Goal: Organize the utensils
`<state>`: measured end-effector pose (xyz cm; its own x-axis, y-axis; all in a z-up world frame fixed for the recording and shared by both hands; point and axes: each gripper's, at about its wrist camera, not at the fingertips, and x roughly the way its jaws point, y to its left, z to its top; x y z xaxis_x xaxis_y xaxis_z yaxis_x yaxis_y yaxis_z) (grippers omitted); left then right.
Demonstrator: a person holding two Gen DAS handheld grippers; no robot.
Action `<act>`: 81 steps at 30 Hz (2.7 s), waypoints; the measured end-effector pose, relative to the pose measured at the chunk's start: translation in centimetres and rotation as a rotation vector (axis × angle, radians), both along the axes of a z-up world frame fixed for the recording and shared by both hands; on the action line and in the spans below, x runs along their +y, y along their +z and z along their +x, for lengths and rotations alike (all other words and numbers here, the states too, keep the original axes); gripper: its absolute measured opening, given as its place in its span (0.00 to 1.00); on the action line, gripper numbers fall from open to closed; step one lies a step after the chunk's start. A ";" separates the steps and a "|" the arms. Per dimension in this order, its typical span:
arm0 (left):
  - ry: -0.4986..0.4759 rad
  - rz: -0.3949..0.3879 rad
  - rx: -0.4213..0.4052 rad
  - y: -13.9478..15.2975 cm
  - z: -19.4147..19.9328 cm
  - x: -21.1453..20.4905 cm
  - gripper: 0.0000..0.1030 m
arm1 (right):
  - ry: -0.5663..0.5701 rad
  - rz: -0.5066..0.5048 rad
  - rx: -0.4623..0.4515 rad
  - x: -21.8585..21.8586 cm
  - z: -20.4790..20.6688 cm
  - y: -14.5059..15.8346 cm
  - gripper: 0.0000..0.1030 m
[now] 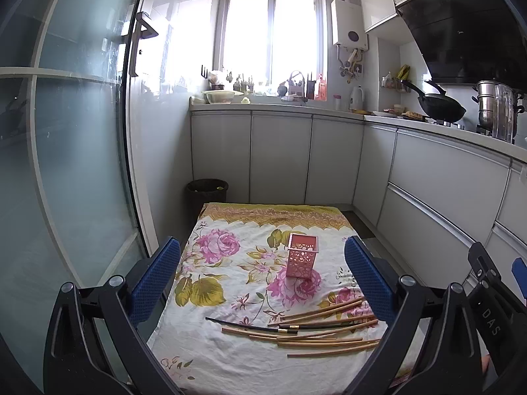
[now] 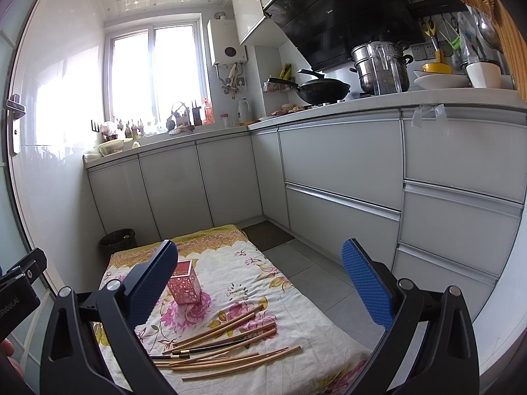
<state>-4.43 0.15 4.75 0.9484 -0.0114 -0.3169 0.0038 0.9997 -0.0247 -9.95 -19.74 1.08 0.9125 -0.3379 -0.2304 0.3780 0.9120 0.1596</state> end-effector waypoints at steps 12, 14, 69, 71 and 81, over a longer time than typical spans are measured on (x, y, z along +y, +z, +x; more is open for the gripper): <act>-0.002 0.000 0.005 -0.1 0.1 -0.1 0.93 | 0.002 -0.002 0.001 -0.4 -0.3 0.1 0.95; -0.002 0.002 0.007 -0.2 0.1 -0.2 0.93 | 0.003 -0.001 0.002 -0.4 -0.3 0.1 0.95; -0.851 0.541 1.165 -28.2 33.3 -27.8 0.28 | -0.011 0.869 0.405 -17.4 13.8 -15.8 0.95; -0.827 0.576 1.140 -28.2 32.8 -28.1 0.13 | -0.009 0.857 0.413 -17.4 13.9 -15.8 0.95; -0.808 0.425 0.981 -24.6 31.1 -24.0 0.10 | -0.030 0.775 0.458 -16.6 14.5 -15.8 0.95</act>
<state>26.63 -23.84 -19.82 0.1026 -0.1888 -0.9767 0.7531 0.6562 -0.0477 4.57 -36.37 -14.69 0.6684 0.0415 -0.7426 0.5775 0.6002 0.5534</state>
